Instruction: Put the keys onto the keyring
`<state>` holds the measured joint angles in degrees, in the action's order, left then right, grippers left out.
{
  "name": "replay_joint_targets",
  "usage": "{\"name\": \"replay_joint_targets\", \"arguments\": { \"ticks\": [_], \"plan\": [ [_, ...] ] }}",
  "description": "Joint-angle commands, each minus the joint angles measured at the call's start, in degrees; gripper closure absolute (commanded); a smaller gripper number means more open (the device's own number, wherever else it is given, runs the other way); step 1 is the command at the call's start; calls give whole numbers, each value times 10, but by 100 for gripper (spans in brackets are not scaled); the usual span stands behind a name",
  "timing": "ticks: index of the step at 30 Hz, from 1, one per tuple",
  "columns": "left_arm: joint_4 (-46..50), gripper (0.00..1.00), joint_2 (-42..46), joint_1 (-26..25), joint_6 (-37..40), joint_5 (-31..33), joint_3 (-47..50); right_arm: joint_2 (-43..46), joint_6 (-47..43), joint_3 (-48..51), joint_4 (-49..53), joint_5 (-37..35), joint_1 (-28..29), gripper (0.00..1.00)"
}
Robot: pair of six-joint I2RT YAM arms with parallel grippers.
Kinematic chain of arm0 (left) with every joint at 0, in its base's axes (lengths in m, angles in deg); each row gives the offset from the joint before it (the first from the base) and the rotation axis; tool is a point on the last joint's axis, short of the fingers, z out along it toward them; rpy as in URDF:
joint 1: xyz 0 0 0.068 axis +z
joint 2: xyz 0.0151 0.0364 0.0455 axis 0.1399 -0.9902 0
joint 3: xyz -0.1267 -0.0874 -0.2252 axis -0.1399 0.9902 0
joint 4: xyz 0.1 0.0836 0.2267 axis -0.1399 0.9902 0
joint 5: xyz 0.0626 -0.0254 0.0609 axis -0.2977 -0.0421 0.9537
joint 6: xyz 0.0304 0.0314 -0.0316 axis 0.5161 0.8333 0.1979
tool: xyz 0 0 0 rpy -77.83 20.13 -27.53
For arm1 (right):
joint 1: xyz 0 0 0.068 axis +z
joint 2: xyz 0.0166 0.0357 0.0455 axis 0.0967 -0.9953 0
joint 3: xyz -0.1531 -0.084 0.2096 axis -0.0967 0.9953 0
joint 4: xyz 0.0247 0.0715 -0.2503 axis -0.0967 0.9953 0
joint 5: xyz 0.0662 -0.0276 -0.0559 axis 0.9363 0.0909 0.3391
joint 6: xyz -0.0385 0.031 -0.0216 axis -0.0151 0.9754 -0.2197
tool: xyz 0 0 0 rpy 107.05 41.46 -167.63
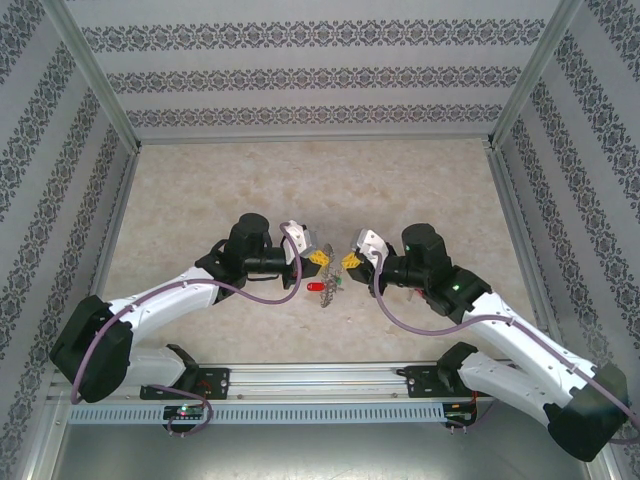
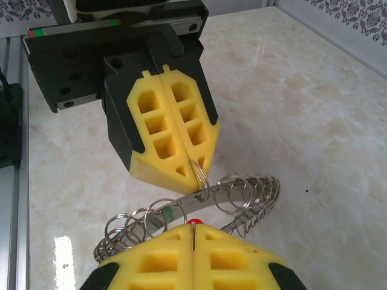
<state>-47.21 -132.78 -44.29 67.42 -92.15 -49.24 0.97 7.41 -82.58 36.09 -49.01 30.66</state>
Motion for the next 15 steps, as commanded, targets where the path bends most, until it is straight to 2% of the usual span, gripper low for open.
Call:
{"name": "replay_joint_targets", "arguments": {
  "ticks": [1,15],
  "plan": [
    [-23,100,-1,5,-6,-17,-25,-6,-4,-20,-31,0,12,100],
    [-22,100,6,6,-8,-15,-22,-45,20,-27,-82,21,17,100]
  ]
}}
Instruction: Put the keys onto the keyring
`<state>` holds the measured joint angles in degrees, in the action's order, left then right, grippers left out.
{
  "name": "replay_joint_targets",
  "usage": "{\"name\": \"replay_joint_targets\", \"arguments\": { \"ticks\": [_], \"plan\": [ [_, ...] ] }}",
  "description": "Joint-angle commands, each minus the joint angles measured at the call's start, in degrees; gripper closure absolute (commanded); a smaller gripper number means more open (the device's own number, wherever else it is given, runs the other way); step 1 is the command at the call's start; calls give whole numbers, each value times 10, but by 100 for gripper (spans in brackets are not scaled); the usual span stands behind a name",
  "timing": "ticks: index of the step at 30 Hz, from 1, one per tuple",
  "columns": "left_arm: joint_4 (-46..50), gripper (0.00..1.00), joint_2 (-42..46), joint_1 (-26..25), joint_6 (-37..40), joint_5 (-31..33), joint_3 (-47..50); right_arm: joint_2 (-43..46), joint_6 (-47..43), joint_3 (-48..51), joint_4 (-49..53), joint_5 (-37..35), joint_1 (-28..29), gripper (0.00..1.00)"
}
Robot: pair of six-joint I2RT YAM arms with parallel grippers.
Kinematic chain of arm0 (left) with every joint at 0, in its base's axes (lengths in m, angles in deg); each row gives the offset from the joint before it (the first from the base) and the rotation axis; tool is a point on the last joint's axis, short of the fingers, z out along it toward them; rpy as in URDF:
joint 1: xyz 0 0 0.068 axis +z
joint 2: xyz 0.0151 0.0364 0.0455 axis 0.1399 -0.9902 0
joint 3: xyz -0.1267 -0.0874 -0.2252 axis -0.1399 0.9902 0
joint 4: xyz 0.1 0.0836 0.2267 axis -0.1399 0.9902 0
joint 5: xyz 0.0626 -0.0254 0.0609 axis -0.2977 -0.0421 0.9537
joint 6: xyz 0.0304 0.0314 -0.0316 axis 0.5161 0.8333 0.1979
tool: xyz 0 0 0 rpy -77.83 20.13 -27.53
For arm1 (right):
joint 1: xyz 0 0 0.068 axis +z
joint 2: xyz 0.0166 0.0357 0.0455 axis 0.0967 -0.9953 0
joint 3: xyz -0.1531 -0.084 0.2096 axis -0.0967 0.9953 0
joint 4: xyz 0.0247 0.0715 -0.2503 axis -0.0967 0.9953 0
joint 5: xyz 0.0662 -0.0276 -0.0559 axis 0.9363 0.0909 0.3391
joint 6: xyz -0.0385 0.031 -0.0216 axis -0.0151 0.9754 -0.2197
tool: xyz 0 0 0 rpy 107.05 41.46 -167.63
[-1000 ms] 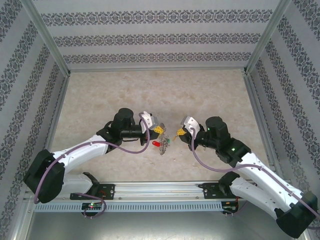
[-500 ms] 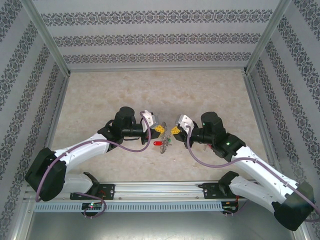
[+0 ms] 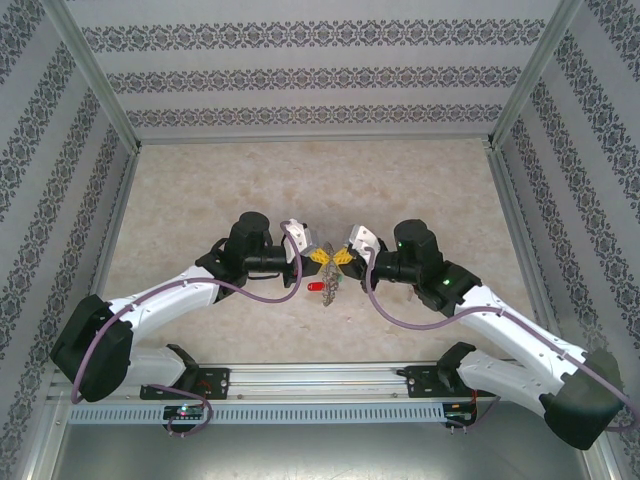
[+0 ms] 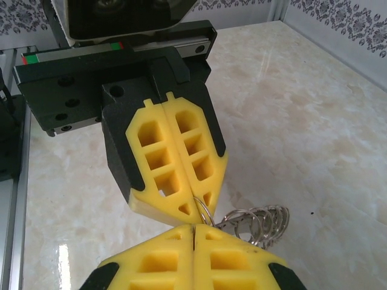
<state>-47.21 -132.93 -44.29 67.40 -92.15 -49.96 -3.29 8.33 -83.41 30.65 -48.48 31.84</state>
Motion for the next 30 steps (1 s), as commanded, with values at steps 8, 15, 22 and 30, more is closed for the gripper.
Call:
{"name": "replay_joint_targets", "arguments": {
  "ticks": [8,15,22,30],
  "plan": [
    [-21,100,9,6,-6,-14,-15,1,19,-12,-48,-18,7,100],
    [-29,100,9,5,-9,-13,-14,-7,14,-17,-32,-23,12,100],
    [-36,100,10,6,-12,-11,-8,-4,13,-15,-40,-8,13,100],
    [-36,100,10,6,-11,-9,-10,-21,15,-21,-32,3,16,100]
  ]
}}
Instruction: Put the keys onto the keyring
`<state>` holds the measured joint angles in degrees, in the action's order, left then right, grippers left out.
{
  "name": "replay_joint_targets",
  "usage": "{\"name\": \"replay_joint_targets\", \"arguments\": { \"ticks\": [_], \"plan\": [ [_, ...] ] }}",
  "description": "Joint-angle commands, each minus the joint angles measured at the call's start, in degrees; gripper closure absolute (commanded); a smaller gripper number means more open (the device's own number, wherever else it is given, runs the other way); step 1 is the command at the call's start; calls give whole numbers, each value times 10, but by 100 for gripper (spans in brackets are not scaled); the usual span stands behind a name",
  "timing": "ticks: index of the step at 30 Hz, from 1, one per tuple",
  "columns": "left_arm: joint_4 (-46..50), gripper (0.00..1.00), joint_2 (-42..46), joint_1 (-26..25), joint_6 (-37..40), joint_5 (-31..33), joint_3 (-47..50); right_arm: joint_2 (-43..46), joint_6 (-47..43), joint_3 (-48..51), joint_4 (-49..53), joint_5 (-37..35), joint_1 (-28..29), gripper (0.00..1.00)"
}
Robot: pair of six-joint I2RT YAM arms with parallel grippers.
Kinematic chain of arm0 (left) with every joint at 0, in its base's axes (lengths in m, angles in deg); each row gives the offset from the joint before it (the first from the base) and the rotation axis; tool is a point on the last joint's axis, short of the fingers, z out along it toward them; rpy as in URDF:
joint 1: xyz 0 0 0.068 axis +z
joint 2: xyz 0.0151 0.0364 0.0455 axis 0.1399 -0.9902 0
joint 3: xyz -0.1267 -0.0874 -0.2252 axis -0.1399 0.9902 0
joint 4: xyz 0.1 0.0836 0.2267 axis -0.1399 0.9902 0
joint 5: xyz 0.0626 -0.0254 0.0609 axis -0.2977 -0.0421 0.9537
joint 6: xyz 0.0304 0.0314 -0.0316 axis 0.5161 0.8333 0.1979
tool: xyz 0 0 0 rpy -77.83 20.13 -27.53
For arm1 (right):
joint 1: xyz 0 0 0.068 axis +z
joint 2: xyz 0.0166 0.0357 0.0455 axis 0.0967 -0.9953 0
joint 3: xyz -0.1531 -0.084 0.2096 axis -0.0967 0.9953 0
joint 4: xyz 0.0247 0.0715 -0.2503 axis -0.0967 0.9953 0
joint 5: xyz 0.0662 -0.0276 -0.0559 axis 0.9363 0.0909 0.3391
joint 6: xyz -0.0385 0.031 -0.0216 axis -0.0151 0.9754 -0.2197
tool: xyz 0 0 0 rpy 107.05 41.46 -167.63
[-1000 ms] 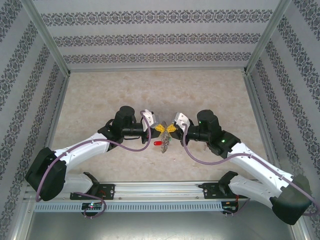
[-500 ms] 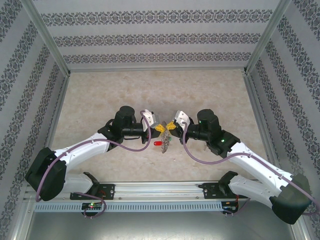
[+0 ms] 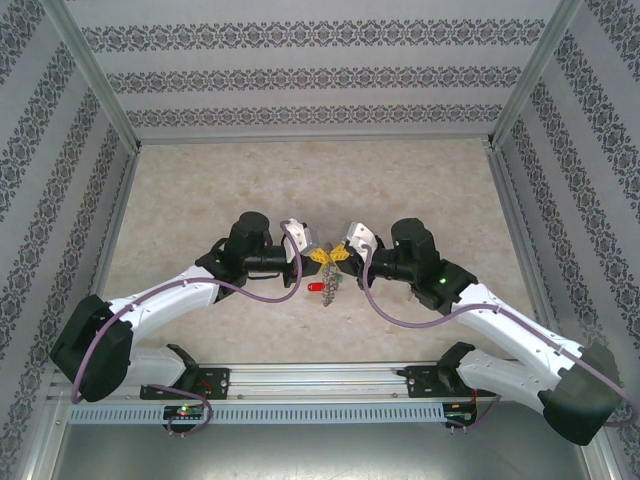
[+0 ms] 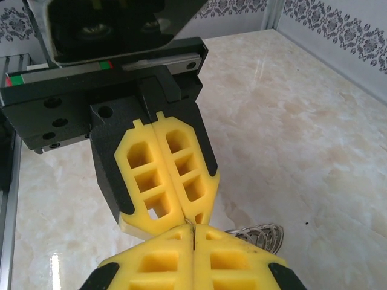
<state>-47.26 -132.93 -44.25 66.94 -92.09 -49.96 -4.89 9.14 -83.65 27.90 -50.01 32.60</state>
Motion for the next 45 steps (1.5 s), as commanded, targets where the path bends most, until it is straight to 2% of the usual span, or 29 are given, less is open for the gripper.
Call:
{"name": "replay_joint_targets", "arguments": {
  "ticks": [1,4,10,16,23,27,32,36,39,45],
  "plan": [
    [-36,100,10,5,-7,-10,-10,-6,7,-18,-4,19,9,100],
    [-36,100,11,5,-7,-10,-9,-8,7,-15,-8,-6,10,100],
    [-33,100,12,5,-3,-11,-6,-9,28,-8,-22,-111,15,100],
    [-31,100,10,5,-2,-10,-5,-5,48,-4,-25,-120,14,100],
    [-38,100,11,5,-1,-1,-2,-12,55,-5,-3,-163,14,100],
    [-44,100,8,5,-3,0,2,-16,49,-9,11,-169,14,100],
    [-73,100,2,5,-17,1,13,-27,42,-22,26,-136,15,100],
    [-110,100,-6,5,-34,4,25,-44,42,-27,29,-153,16,100],
    [-135,100,-10,5,-41,25,41,-41,52,-29,19,-166,15,100],
    [-189,100,-32,5,-63,57,73,-28,43,-40,18,-140,15,100]
  ]
}}
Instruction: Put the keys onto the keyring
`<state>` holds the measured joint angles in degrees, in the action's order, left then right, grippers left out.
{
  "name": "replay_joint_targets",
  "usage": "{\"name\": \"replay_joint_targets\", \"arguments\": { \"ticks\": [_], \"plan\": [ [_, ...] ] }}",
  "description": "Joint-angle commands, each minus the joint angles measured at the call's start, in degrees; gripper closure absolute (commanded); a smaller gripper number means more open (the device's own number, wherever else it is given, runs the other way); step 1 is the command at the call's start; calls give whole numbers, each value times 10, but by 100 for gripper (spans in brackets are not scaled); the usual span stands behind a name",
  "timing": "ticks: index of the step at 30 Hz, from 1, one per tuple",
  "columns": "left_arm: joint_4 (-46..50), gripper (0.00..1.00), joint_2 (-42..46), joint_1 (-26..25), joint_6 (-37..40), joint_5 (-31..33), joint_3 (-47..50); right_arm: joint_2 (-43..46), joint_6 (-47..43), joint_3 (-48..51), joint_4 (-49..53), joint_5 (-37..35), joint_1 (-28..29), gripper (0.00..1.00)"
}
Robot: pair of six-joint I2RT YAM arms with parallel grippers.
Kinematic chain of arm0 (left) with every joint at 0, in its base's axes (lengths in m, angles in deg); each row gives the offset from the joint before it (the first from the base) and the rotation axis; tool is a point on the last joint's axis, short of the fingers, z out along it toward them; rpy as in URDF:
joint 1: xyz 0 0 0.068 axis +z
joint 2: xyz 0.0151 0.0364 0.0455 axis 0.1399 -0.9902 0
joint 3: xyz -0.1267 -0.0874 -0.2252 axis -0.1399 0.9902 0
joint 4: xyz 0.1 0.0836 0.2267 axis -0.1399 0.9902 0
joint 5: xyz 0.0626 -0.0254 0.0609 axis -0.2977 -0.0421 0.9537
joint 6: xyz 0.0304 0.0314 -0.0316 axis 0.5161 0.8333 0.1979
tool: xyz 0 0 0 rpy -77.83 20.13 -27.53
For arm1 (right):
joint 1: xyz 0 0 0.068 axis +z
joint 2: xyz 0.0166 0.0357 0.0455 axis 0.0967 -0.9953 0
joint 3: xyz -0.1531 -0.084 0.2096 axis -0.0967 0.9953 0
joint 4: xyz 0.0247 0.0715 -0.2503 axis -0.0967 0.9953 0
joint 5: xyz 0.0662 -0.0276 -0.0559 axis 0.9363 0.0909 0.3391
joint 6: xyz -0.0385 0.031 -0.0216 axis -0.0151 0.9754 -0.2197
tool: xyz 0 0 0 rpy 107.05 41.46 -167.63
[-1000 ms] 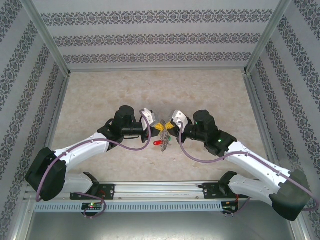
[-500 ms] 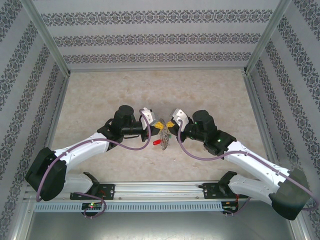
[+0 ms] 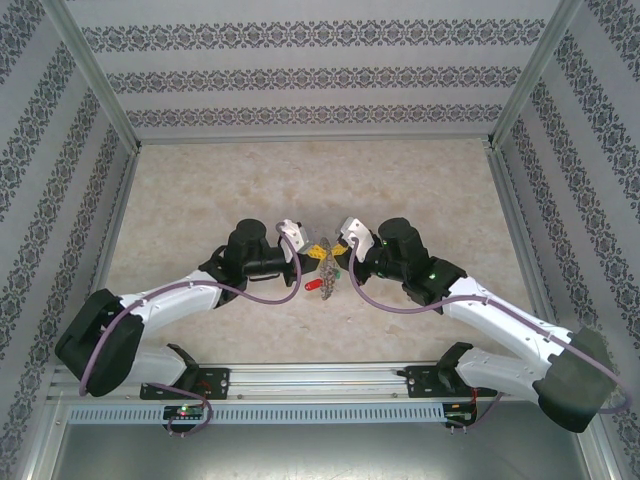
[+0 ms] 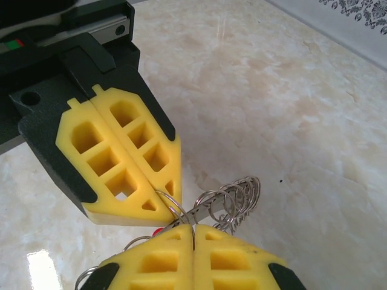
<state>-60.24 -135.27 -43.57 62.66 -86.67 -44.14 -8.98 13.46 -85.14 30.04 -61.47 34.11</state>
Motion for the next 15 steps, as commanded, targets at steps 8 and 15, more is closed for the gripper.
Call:
{"name": "replay_joint_targets", "arguments": {
  "ticks": [8,15],
  "plan": [
    [-32,93,-16,-2,-7,0,8,14,-11,-32,-1,0,0,100],
    [20,79,-7,-2,23,-5,-14,9,-10,-33,-8,10,2,100]
  ]
}}
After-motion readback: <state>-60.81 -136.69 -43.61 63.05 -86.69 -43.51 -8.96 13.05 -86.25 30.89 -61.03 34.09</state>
